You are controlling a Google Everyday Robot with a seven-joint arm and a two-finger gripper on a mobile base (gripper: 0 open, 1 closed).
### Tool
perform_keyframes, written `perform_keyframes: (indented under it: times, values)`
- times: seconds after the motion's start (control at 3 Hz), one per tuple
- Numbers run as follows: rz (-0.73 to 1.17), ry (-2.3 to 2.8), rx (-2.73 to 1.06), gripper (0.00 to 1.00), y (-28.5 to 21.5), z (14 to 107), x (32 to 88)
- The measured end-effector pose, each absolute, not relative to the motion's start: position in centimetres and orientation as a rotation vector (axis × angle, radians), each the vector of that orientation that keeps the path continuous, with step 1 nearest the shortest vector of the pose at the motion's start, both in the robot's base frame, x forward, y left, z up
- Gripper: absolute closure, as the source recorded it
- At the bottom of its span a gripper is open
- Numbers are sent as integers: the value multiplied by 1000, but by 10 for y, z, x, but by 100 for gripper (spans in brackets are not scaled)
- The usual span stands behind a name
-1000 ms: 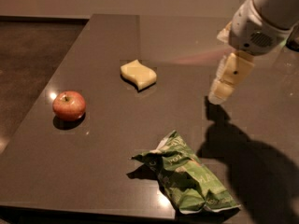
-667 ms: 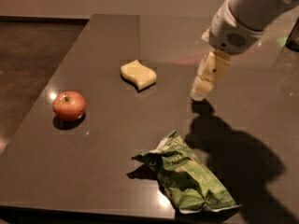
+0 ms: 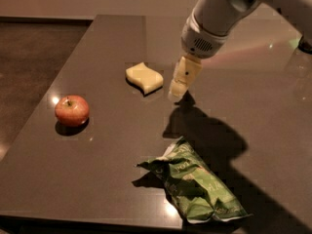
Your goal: Move sponge near green jalapeno chip bag
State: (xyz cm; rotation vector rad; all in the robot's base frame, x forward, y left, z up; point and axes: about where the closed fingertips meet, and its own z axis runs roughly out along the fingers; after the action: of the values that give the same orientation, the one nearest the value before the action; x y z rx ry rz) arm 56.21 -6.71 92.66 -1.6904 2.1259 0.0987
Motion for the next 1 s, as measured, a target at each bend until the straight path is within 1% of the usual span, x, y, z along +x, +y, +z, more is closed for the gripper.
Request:
perform_keyframes:
  times: [0.33,1.0]
  values:
    - [108,2148,-1701,0,-51,909,584]
    - [158,2205,-1702,0,-37,876,623]
